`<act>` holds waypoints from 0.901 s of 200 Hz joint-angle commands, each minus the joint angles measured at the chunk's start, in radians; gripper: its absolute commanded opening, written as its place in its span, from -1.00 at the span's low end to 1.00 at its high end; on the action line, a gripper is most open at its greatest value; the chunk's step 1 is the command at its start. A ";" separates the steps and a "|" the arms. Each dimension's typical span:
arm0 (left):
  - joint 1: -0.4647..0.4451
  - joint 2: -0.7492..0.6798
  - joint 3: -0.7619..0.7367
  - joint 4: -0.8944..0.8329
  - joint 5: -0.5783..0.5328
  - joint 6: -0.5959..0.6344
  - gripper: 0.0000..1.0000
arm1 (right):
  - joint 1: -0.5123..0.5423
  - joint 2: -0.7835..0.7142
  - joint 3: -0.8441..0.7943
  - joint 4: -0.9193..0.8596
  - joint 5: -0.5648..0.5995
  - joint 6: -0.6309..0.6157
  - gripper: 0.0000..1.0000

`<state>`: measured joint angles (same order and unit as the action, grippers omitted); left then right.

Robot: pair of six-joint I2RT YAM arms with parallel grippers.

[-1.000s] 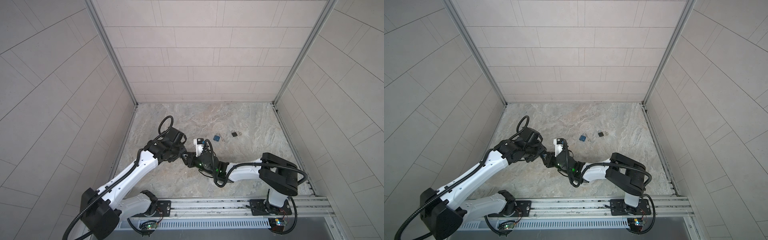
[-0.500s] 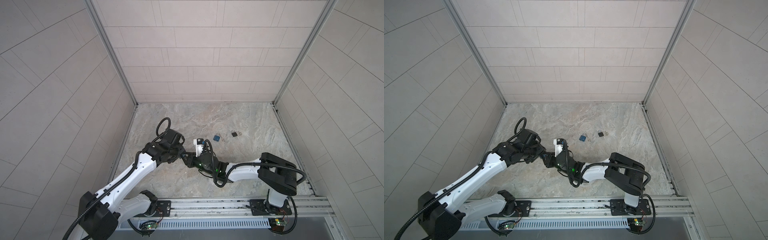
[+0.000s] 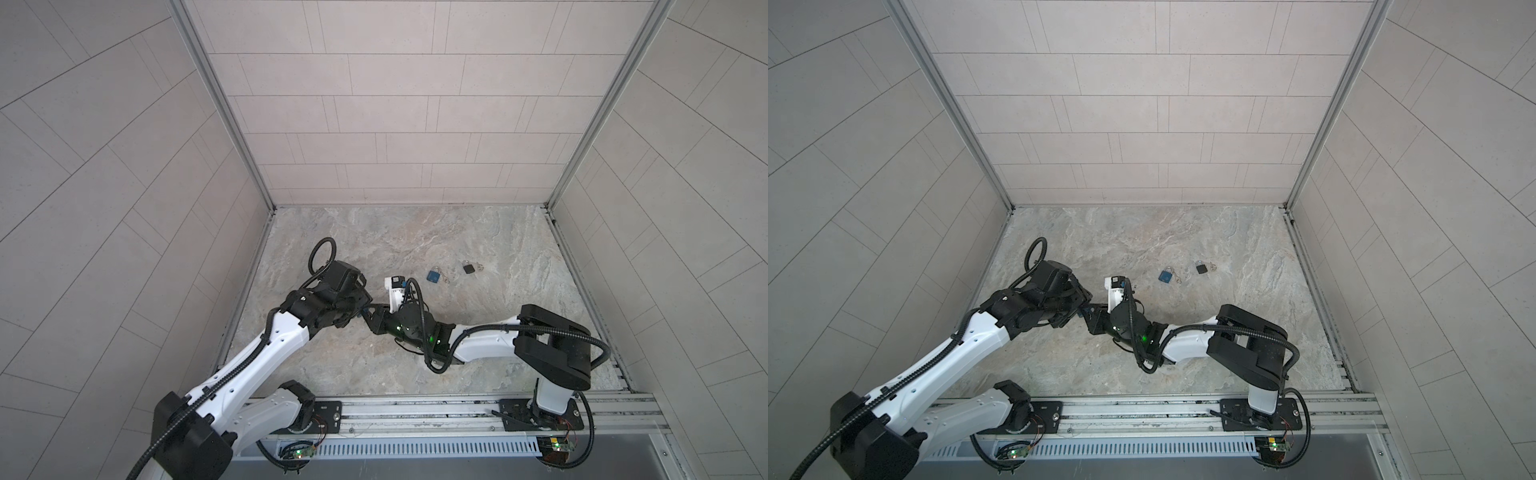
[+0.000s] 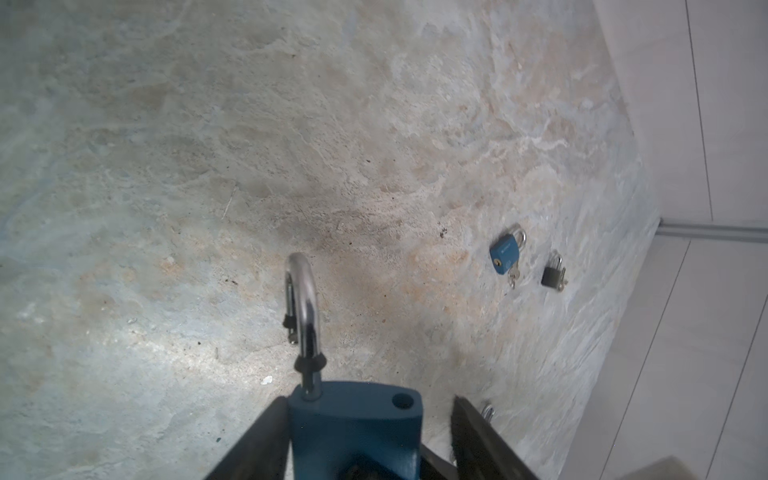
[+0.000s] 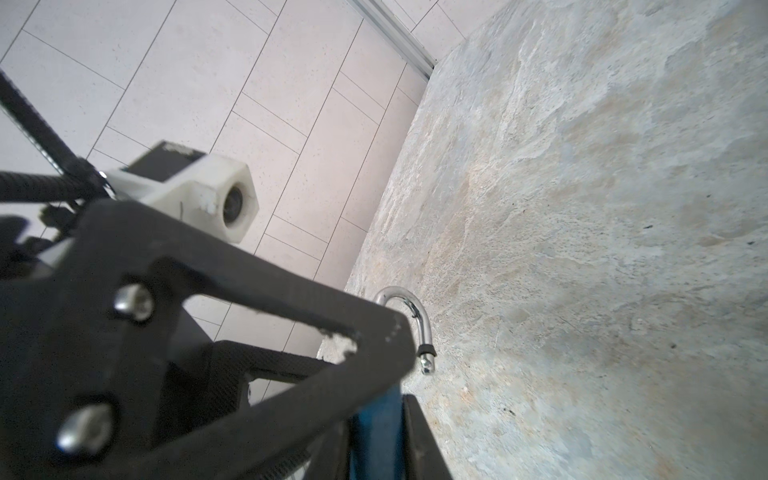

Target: Lock with the key

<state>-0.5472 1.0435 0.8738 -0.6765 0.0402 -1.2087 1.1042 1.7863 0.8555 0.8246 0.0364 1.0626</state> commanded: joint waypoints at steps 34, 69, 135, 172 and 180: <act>0.004 -0.099 -0.030 0.000 -0.062 0.020 0.59 | -0.010 -0.086 0.015 -0.063 -0.021 -0.084 -0.96; 0.009 -0.161 -0.027 -0.117 -0.152 0.013 0.73 | -0.030 -0.155 0.052 -0.210 -0.100 -0.174 -0.99; 0.053 -0.276 -0.118 -0.235 -0.228 0.037 0.99 | -0.073 -0.347 0.027 -0.503 -0.114 -0.295 -1.00; 0.070 -0.357 -0.172 -0.279 -0.271 0.023 1.00 | -0.081 -0.463 -0.008 -0.663 -0.088 -0.345 -1.00; 0.086 -0.366 -0.191 -0.267 -0.245 0.031 1.00 | -0.085 -0.486 -0.016 -0.687 -0.087 -0.356 -1.00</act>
<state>-0.4923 0.7105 0.7223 -0.8917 -0.1726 -1.1751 1.0260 1.3796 0.8585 0.2409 -0.0696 0.7658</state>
